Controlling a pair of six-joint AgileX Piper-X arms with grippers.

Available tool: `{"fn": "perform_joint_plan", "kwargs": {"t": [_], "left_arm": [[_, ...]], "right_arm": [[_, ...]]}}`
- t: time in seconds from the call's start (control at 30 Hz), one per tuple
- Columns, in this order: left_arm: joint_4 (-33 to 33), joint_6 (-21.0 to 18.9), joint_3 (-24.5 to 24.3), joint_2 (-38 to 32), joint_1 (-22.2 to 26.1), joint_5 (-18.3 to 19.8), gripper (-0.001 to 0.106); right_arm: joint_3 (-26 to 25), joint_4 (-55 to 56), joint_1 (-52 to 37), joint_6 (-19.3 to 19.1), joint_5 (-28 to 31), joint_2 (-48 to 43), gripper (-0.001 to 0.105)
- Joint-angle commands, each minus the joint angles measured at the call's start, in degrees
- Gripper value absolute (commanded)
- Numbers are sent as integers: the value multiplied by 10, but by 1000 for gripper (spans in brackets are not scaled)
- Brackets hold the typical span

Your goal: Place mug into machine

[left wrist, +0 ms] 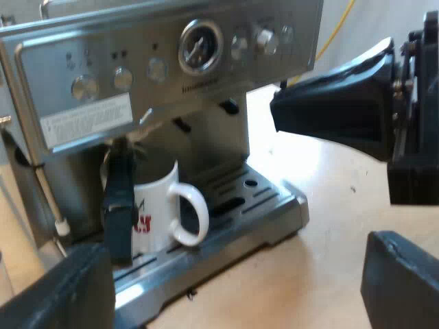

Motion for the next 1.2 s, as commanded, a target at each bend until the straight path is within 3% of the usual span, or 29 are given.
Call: {"fn": "perform_joint_plan", "kwargs": {"t": [0.03,0.63,0.77,0.83,0.9,0.97,1.2], "left_arm": [[-33,4,5,-1,-3,-5,74],[-135,10,12,134,10,5,74],[-140,10,12,147,68,48,74],[-156,13,12,153,101,101,74],[-176,29,13,162,143,179,74],[-180,33,13,171,170,216,74],[-173,58,13,180,195,241,74]], "right_arm": [[-7,-13,-15,-7,-29,7,0],[-23,-60,-62,-12,-54,62,0],[-26,-62,-84,-11,-72,68,0],[-28,-68,-88,-11,-82,71,0],[-33,-68,-92,-12,-82,77,0],[-37,-77,-97,-16,-80,82,0],[-73,-85,-108,-38,-82,119,0]]}}
